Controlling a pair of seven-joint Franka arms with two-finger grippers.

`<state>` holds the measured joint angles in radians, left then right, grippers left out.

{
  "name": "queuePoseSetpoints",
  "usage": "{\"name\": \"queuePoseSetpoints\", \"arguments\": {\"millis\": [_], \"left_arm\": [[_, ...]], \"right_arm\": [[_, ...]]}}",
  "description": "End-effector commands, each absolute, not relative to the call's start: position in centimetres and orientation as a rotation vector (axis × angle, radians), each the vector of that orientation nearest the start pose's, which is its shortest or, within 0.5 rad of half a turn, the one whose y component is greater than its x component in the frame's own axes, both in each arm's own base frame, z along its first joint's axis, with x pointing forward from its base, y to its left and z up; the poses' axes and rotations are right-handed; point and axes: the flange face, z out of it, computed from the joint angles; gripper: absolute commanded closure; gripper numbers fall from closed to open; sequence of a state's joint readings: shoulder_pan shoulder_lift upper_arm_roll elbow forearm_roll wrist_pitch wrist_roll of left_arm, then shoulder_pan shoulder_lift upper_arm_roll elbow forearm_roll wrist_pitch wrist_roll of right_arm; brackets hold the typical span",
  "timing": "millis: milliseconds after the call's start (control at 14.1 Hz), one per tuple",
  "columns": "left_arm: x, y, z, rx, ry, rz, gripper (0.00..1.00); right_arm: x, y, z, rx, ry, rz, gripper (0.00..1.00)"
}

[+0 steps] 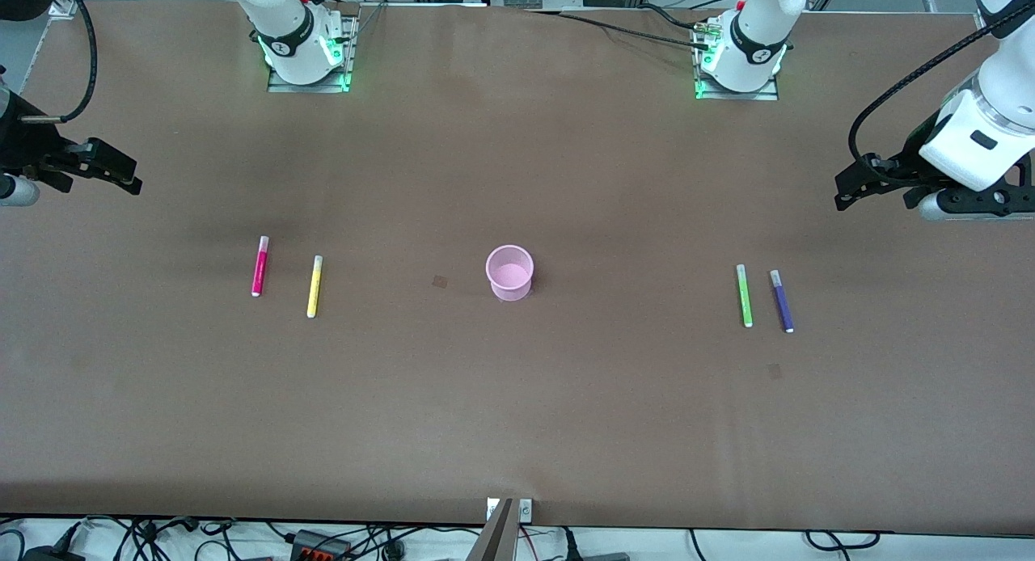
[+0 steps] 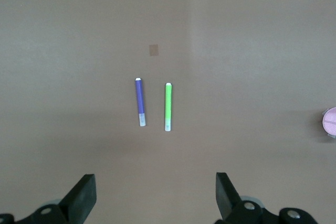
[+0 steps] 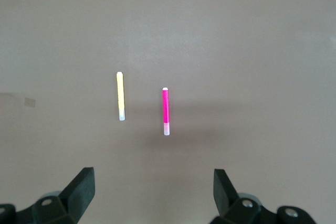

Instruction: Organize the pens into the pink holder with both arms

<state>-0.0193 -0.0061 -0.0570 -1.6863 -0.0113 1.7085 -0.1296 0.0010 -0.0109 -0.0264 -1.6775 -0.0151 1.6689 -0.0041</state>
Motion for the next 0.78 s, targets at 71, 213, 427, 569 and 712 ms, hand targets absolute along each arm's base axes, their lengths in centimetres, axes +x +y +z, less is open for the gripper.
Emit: {"name": "queuePoseSetpoints", "arguments": {"millis": [71,213,427,569,712], "left_arm": [[55.95,-4.34,58.96,-3.164,-0.067,-0.033,0.0],[56.04,-4.24,58.86,-3.162,-0.071,-0.031,0.0],[56.04,-4.17,58.5,-3.162,-0.076,-0.004,0.0],[56.02,-4.17,58.48,-3.162,-0.079,-0.002,0.0],[55.94,-4.25,58.19,-3.161,-0.083,0.025,0.0]], "right_arm": [[55.18,-1.66,59.32,-3.162,0.033,-0.014,0.0],[55.16,-1.66,59.3,-3.162,0.033,-0.012,0.0],[55.12,-1.65,59.39,-3.161,0.036,-0.014,0.0],[55.18,-1.7,59.31,-3.158,0.039,-0.014,0.0],[55.27,-1.7,59.16,-3.158,0.039,-0.012,0.0]]}}
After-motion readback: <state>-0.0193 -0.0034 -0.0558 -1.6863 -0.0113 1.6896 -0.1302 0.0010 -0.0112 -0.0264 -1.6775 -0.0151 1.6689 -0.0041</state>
